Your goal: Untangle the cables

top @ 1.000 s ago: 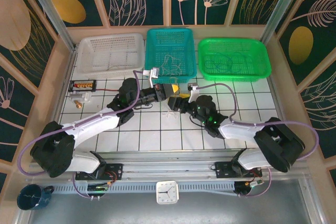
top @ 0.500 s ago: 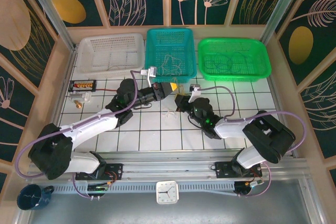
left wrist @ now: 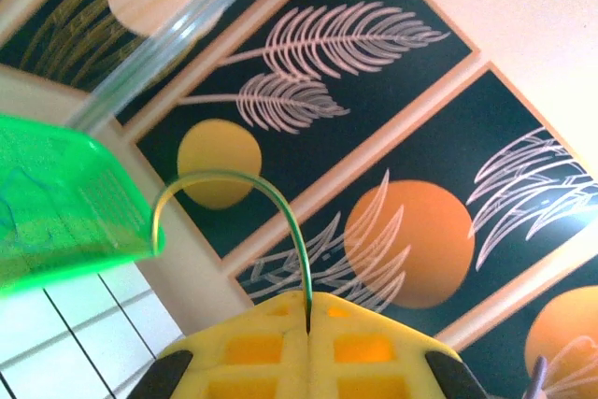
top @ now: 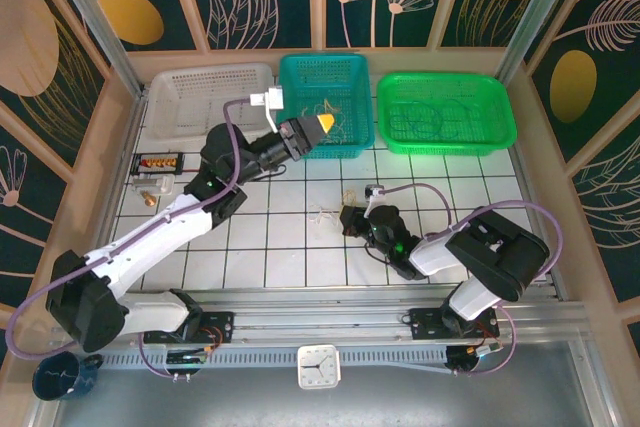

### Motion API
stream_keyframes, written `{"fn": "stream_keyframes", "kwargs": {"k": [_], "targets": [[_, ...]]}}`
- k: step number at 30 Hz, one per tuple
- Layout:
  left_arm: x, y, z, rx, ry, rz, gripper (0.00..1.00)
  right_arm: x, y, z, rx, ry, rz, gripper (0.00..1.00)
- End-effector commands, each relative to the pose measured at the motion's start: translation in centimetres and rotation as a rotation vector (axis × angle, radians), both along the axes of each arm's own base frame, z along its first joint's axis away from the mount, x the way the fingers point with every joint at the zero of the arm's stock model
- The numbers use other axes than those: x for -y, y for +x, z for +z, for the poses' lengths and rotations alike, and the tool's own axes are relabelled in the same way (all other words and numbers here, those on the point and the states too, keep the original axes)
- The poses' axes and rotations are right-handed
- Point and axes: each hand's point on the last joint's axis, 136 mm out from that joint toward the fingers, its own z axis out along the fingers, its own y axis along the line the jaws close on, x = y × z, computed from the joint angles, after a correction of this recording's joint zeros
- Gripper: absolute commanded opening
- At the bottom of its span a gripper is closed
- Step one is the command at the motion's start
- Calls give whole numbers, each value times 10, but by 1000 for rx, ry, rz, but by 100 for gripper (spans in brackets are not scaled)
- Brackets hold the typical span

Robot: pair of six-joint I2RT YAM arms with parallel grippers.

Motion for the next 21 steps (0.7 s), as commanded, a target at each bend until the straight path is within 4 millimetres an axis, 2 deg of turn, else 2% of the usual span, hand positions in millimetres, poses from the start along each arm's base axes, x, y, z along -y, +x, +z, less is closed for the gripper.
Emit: {"fn": "stream_keyframes", "kwargs": {"k": [1,4,15,21], "targets": [[-24,25,-1,32,93,138,0,-8,0,15,30,51,18,0],[-53,53,-15,19,156,253,0,-13,-2,21,37,48,48,0],[-183,161,-75,-85,302,610,0,-39,-11,36,43,11,213,0],[-218,207,-97,-126,353,684,0,-47,-14,33,26,9,274,0]]}}
